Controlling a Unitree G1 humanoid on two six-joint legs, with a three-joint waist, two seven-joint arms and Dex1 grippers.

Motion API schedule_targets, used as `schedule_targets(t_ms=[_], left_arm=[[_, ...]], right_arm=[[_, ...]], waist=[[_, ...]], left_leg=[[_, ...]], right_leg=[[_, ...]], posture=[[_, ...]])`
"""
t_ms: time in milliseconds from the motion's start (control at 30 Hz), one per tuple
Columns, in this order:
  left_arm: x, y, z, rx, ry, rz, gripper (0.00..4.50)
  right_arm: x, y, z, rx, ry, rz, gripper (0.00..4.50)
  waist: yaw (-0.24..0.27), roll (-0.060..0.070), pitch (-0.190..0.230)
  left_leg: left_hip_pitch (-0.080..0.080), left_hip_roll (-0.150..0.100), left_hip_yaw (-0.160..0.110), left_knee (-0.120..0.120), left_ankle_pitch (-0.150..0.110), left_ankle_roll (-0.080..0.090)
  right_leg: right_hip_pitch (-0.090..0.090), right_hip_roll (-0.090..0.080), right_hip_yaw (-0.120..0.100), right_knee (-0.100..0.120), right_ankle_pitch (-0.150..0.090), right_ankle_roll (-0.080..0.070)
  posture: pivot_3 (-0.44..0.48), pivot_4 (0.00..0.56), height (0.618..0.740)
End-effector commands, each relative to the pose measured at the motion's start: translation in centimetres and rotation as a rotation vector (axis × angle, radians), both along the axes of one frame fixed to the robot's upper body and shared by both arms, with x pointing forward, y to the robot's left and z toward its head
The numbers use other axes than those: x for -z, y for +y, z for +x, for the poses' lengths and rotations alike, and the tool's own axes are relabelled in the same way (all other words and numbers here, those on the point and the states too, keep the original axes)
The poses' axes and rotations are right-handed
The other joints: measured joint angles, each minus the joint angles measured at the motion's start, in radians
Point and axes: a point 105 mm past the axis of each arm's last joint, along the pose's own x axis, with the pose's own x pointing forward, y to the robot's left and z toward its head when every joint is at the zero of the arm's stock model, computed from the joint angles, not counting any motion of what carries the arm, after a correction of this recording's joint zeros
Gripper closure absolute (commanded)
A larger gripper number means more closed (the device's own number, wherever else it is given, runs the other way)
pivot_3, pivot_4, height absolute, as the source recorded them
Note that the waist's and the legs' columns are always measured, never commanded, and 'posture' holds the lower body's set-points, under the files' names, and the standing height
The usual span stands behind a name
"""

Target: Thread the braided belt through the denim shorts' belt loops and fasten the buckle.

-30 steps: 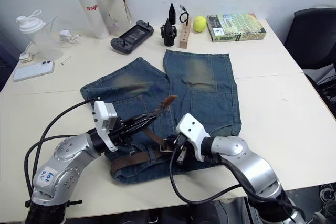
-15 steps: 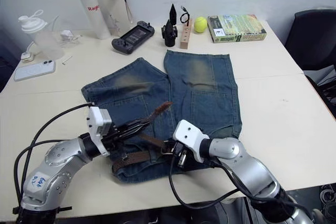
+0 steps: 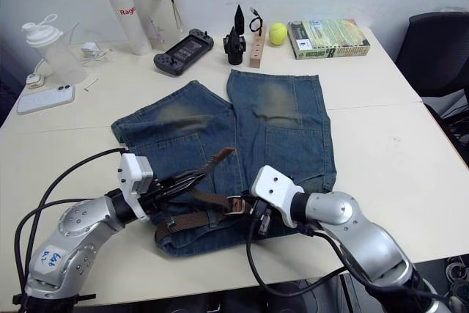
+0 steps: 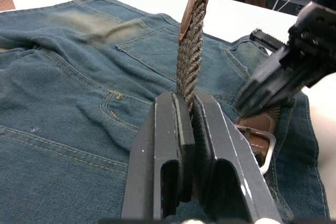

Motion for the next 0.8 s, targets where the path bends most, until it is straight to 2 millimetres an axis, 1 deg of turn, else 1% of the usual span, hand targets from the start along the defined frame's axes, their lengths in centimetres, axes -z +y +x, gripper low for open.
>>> schedule_targets(t_ms=[33,333,400,500,633,800], left_arm=[[-1.0,0.2,-0.1,-0.007,-0.050,0.007,4.50],[-1.0,0.0,0.0,-0.004,-0.052,0.013,4.50],[-1.1,0.1,0.1,-0.005,-0.055,0.016,4.50],[-1.1,0.2,0.2,-0.008,-0.057,0.020,4.50],[-1.0,0.2,0.1,-0.007,-0.056,0.025,4.50],[-1.0,0.3,0.1,-0.006,-0.056,0.036,4.50]], right_arm=[[-0.5,1.1,-0.3,-0.039,-0.028,0.011,4.47],[0.3,2.9,0.1,-0.127,-0.041,-0.052,4.47],[1.0,3.0,-0.4,-0.163,-0.033,-0.099,4.47],[1.6,2.9,-0.5,-0.179,-0.035,-0.143,4.47],[1.4,2.7,-0.3,-0.173,-0.054,-0.151,4.47],[0.1,2.0,0.4,-0.113,-0.091,-0.109,4.47]], waist=[[0.000,0.000,0.000],[-0.001,0.000,0.000],[-0.001,0.000,0.000],[-0.001,0.000,0.000],[-0.001,0.000,0.000],[-0.001,0.000,0.000]], left_leg=[[0.000,0.000,0.000,0.000,0.000,0.000],[0.000,0.000,0.000,0.000,0.000,0.000],[0.000,0.000,0.000,0.000,0.000,0.000],[0.000,0.000,0.000,0.000,0.000,0.000],[0.000,0.000,0.000,0.000,0.000,0.000],[0.000,0.000,0.000,0.000,0.000,0.000]], right_leg=[[0.000,0.000,0.000,0.000,0.000,0.000],[0.000,0.000,0.000,0.000,0.000,0.000],[0.000,0.000,0.000,0.000,0.000,0.000],[0.000,0.000,0.000,0.000,0.000,0.000],[0.000,0.000,0.000,0.000,0.000,0.000],[0.000,0.000,0.000,0.000,0.000,0.000]], posture=[[0.000,0.150,0.724],[0.000,0.150,0.724],[0.000,0.150,0.724],[0.000,0.150,0.724],[0.000,0.150,0.724],[0.000,0.150,0.724]])
